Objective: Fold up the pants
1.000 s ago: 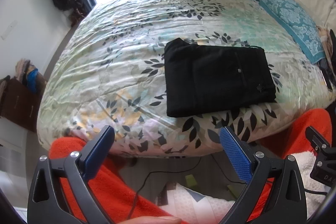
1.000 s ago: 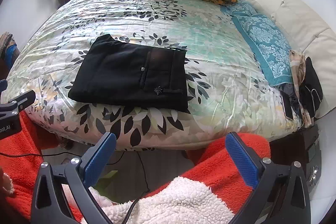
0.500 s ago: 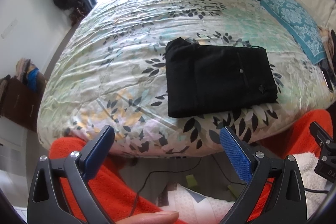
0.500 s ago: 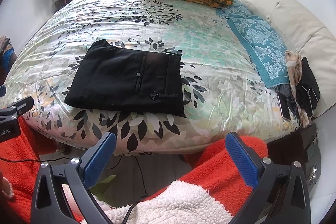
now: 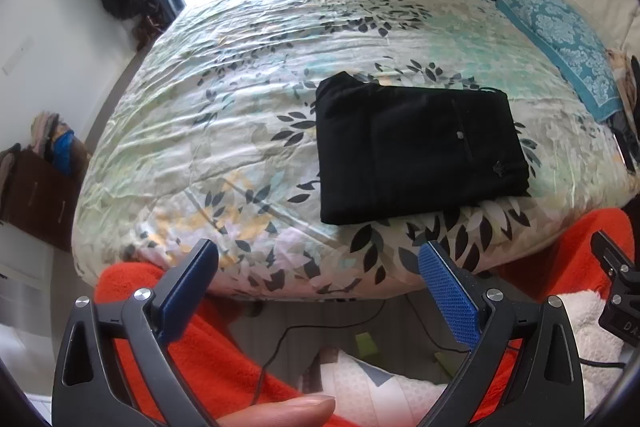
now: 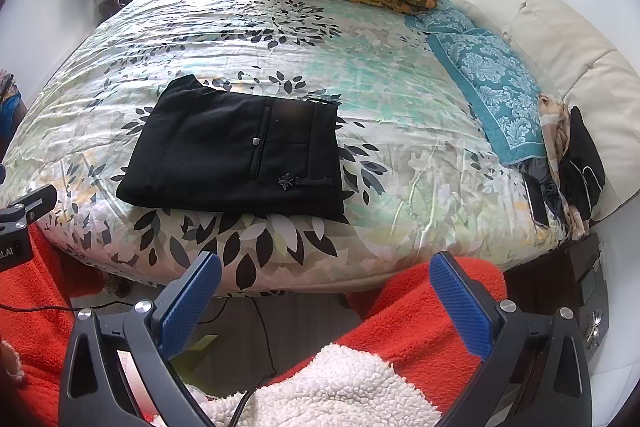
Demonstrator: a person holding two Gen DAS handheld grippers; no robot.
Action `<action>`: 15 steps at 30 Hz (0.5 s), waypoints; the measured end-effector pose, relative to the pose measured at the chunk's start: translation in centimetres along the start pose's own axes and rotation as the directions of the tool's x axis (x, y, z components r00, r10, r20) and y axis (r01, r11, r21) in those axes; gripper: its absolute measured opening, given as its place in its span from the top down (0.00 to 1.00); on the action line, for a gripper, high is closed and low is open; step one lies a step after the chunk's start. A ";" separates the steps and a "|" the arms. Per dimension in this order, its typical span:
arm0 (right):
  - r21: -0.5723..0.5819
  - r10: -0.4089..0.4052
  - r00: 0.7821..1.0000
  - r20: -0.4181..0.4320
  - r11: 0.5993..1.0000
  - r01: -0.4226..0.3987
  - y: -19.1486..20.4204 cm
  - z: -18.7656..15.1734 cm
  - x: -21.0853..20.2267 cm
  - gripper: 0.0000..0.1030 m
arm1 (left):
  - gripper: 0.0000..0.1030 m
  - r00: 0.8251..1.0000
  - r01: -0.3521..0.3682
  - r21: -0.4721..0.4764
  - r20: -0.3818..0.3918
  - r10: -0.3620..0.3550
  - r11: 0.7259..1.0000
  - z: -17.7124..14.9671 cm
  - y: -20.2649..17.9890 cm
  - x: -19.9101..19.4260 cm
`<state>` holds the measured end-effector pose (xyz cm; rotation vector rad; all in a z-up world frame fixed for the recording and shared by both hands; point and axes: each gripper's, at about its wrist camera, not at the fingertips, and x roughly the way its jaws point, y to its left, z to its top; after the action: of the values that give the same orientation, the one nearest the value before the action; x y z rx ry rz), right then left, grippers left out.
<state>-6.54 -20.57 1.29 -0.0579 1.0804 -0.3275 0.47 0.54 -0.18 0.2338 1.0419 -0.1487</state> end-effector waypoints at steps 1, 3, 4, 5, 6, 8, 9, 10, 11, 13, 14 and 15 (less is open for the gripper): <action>0.000 -0.001 1.000 0.002 1.000 0.001 0.0 0.0 0.0 0.00 | 0.02 1.000 0.000 0.002 0.004 0.000 1.000 0.1 0.0 -0.1; 0.000 -0.006 1.000 0.007 1.000 0.006 -0.1 0.1 -0.1 0.00 | 0.02 1.000 -0.003 0.002 0.014 0.003 1.000 0.3 0.0 -0.3; 0.000 -0.009 1.000 0.010 1.000 0.009 -0.2 0.1 -0.2 0.00 | 0.02 1.000 -0.003 0.001 0.018 0.003 1.000 0.4 0.0 -0.4; -0.002 -0.013 1.000 0.013 1.000 0.013 -0.3 0.2 -0.2 0.00 | 0.02 1.000 -0.002 -0.001 0.023 0.002 1.000 0.6 0.0 -0.5; -0.003 -0.018 1.000 0.016 1.000 0.018 -0.3 0.2 -0.3 0.00 | 0.02 1.000 -0.001 -0.002 0.028 0.001 1.000 0.7 0.0 -0.7; -0.004 -0.024 1.000 0.019 1.000 0.024 -0.4 0.3 -0.3 0.00 | 0.02 0.999 -0.002 0.000 0.036 0.002 1.000 0.7 -0.1 -0.9; -0.005 -0.025 1.000 0.019 1.000 0.025 -0.3 0.3 -0.3 0.00 | 0.02 0.999 -0.002 0.003 0.038 0.002 1.000 0.7 -0.2 -0.9; -0.006 -0.025 0.999 0.019 1.000 0.025 -0.3 0.3 -0.3 0.00 | 0.02 0.999 -0.002 0.006 0.038 0.002 1.000 0.7 -0.3 -0.9; -0.007 -0.026 0.999 0.020 1.000 0.026 -0.4 0.3 -0.3 0.00 | 0.02 0.999 -0.001 0.009 0.036 0.001 1.000 0.7 -0.4 -0.9; -0.006 -0.027 0.999 0.020 1.000 0.027 -0.3 0.3 -0.3 0.00 | 0.02 0.999 0.001 0.011 0.033 -0.001 1.000 0.6 -0.6 -0.9; -0.007 -0.028 0.999 0.022 1.000 0.028 -0.4 0.3 -0.3 0.00 | 0.02 0.999 0.002 0.012 0.032 -0.002 1.000 0.6 -0.6 -0.8; -0.007 -0.027 0.999 0.023 1.000 0.027 -0.4 0.4 -0.4 0.00 | 0.02 1.000 0.001 0.012 0.030 -0.001 1.000 0.6 -0.7 -0.8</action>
<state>-6.49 -20.92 1.87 -0.0829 1.0587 -0.3465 0.42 -0.27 0.69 0.2415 1.0114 -0.1591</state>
